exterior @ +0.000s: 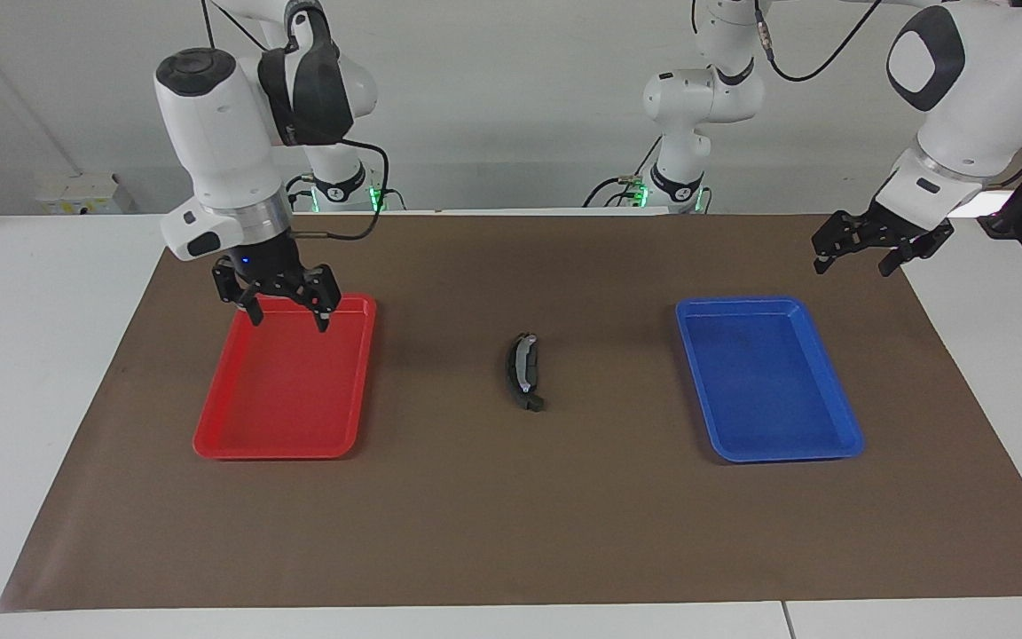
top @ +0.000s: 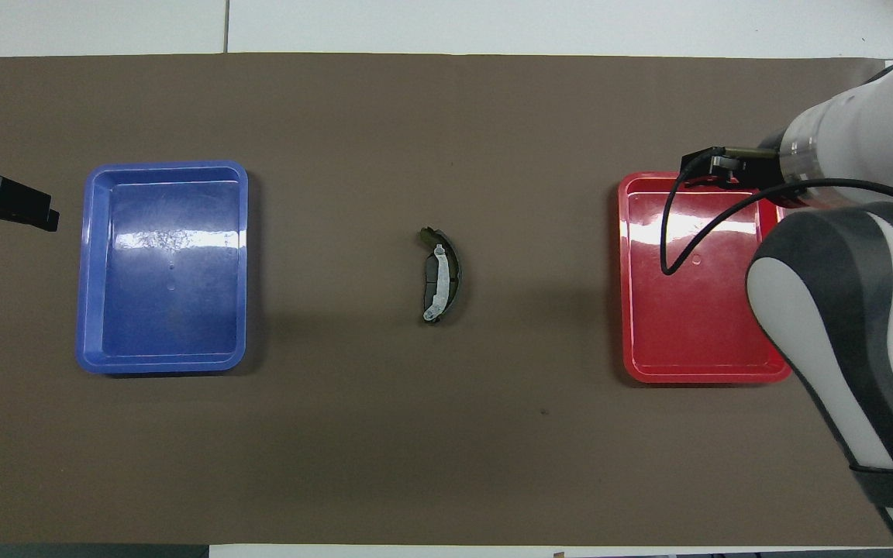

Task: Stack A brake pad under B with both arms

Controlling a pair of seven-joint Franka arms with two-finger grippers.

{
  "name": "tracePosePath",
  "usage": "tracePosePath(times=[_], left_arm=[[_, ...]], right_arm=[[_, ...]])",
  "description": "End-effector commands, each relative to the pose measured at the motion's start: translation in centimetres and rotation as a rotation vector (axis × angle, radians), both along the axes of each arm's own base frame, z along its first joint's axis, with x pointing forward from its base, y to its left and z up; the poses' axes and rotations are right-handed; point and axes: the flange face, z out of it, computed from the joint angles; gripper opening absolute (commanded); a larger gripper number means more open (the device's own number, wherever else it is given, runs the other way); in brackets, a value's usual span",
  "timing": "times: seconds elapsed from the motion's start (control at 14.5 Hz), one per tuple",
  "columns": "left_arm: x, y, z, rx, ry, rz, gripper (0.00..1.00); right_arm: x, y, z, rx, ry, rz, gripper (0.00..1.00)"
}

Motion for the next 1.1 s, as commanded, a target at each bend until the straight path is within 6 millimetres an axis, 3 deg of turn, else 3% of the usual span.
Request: tracePosePath(times=[0.0, 0.14, 0.28, 0.41, 0.55, 1.03], left_arm=[[-0.7, 0.3, 0.4, -0.003, 0.004, 0.015, 0.99], [-0.7, 0.2, 0.4, -0.003, 0.004, 0.013, 0.99], [-0.7, 0.3, 0.4, -0.003, 0.004, 0.015, 0.99], [-0.7, 0.3, 0.4, -0.003, 0.004, 0.015, 0.99], [-0.7, 0.2, 0.4, -0.003, 0.004, 0.013, 0.99], [-0.7, 0.3, 0.4, -0.003, 0.004, 0.015, 0.99]], right_arm=[[-2.2, -2.1, 3.6, -0.015, 0.057, -0.008, 1.00], [-4.1, -3.1, 5.7, -0.021, 0.097, -0.004, 1.00], [-5.5, -5.9, 7.7, -0.016, 0.144, -0.019, 1.00], [-6.5, -7.1, 9.0, -0.014, 0.168, -0.016, 1.00], [-6.6, -7.8, 8.6, -0.010, 0.176, -0.035, 1.00], [-6.3, -7.3, 9.1, -0.015, 0.136, -0.007, 1.00]])
